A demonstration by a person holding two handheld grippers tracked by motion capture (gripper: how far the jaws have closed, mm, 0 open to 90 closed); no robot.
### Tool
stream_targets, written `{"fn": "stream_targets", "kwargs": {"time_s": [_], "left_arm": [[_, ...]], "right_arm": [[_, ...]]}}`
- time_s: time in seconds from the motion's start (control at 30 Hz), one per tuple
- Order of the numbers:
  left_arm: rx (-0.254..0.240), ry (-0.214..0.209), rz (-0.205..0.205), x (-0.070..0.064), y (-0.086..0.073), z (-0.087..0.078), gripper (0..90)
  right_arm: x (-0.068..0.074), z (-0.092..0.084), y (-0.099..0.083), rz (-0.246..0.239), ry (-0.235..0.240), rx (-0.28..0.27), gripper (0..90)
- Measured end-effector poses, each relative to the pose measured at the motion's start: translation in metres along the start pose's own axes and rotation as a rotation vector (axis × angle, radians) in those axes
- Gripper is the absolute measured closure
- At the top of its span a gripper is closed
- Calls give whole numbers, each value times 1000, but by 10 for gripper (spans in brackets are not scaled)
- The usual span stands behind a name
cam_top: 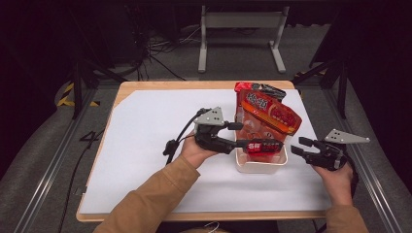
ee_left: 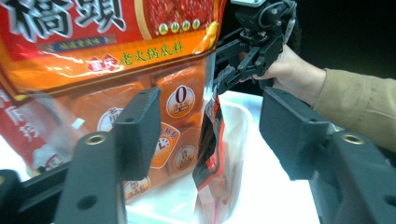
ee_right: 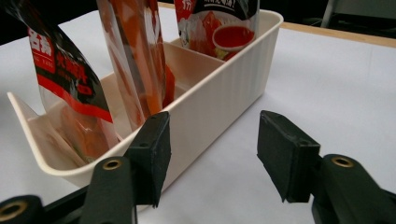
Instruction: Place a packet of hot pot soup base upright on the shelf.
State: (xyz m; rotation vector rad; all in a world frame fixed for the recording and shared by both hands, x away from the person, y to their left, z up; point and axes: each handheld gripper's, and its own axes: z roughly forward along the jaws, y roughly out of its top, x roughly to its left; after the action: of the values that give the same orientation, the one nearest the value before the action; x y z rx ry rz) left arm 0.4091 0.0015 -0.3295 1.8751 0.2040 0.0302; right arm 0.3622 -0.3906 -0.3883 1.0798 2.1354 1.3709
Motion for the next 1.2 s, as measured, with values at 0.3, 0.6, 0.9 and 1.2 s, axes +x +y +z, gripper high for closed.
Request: {"fn": "stream_targets", "kwargs": {"time_s": [0.3, 0.6, 0.9, 1.2], "left_arm": [[2, 108, -6, -1, -3, -48, 289], [-26, 218, -18, -1, -16, -91, 127], [23, 286, -65, -1, -31, -122, 31], [18, 368, -99, -3, -56, -156, 4]], "right_arm": [[3, 0, 12, -12, 29, -34, 304], [4, -1, 19, -31, 41, -62, 205], [6, 0, 21, -48, 60, -71, 159], [7, -1, 21, -60, 49, -56, 136]]}}
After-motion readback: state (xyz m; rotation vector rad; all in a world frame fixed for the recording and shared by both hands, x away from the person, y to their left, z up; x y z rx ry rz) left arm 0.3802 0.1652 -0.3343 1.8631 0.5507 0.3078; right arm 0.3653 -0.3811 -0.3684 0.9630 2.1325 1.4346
